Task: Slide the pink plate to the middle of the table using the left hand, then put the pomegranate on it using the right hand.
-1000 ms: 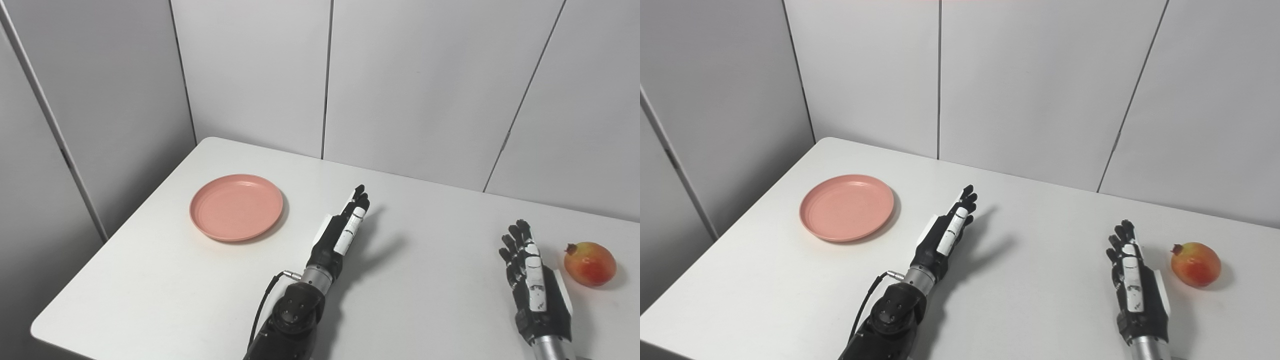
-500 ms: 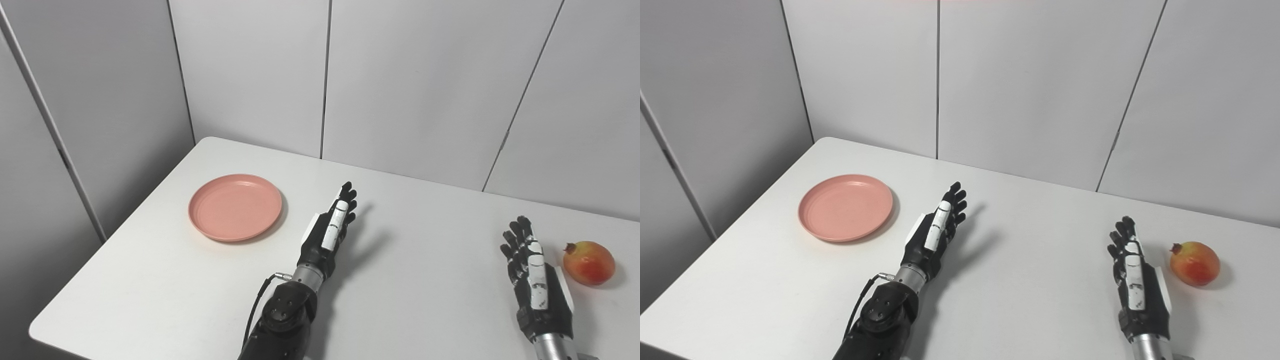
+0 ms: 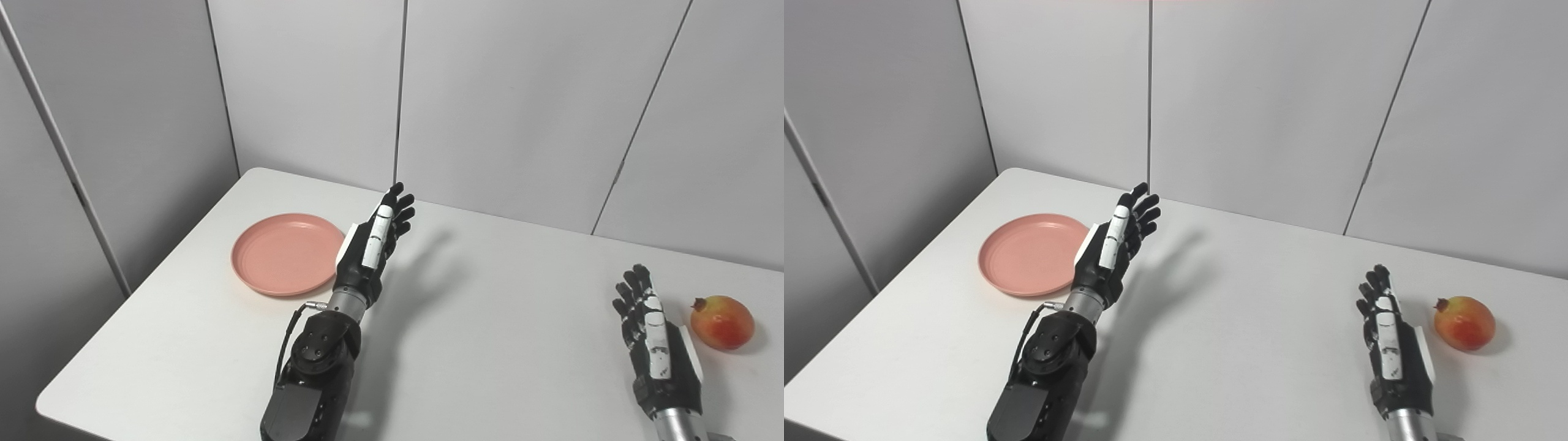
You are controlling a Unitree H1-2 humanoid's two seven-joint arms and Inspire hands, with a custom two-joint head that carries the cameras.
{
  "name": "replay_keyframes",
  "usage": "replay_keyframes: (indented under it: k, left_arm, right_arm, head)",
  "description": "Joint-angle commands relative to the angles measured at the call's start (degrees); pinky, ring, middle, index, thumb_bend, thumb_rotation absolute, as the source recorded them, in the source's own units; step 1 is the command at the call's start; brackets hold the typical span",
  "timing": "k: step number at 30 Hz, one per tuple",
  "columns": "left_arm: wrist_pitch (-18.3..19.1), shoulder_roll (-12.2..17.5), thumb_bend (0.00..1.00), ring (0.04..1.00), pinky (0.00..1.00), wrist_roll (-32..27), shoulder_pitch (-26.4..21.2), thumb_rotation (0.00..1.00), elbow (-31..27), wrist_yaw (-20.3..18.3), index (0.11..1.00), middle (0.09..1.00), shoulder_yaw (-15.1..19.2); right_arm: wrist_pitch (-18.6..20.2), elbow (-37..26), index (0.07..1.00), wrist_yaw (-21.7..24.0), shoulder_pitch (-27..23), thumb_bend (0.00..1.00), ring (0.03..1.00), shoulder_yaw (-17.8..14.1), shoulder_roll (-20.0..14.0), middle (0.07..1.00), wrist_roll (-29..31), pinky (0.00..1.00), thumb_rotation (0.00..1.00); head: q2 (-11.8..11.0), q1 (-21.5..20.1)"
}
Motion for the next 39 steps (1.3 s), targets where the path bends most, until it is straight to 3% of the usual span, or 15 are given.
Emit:
replay_keyframes:
  k: [1,7,20,28,33,39]
  left_arm:
    - [1.09,0.73,0.66,0.871,0.85,-0.93,-3.57,1.0,-2.91,1.03,0.875,0.877,1.13]
    - [0.39,2.15,0.66,0.838,0.82,-0.95,-4.48,1.0,-3.33,2.45,0.836,0.839,3.52]
    - [-7.86,7.99,0.63,0.806,0.8,1.38,-5.92,1.0,3.69,5.77,0.8,0.804,8.12]
    - [-6.41,9.99,0.69,0.821,0.84,1.23,-5.74,1.0,2.79,7.7,0.809,0.813,10.19]
    - [-5.27,11.27,0.7,0.826,0.81,1.76,-5.5,1.0,2.62,7.98,0.816,0.815,11.05]
    - [-6.93,12.55,0.69,0.805,0.8,2.48,-5.45,1.0,4.45,8.97,0.798,0.8,11.62]
  right_arm:
    - [-1.43,1.18,1.0,0.56,1.24,0.56,1.0,-0.12,-0.18,1.0,0.34,1.0,0.96]
    - [-2.29,1.58,1.0,0.08,1.19,0.54,1.0,-0.23,-0.24,1.0,-0.22,1.0,0.97]
    - [-1.77,1.84,1.0,0.55,1.1,0.55,1.0,-0.14,-0.35,1.0,0.33,1.0,0.96]
    - [-1.07,0.94,1.0,0.44,1.3,0.55,1.0,0.07,-0.48,1.0,-0.05,1.0,0.97]
    - [-1.36,1.09,1.0,0.24,1.26,0.55,1.0,-0.1,-0.35,1.0,0.02,1.0,0.96]
    - [-0.97,0.85,1.0,0.52,1.21,0.54,1.0,-0.1,-0.24,1.0,0.47,1.0,0.96]
  head:
    - [0.03,0.14]
    - [-0.07,0.47]
    - [0.16,0.41]
    - [0.35,0.48]
    - [0.28,0.54]
    - [0.32,0.51]
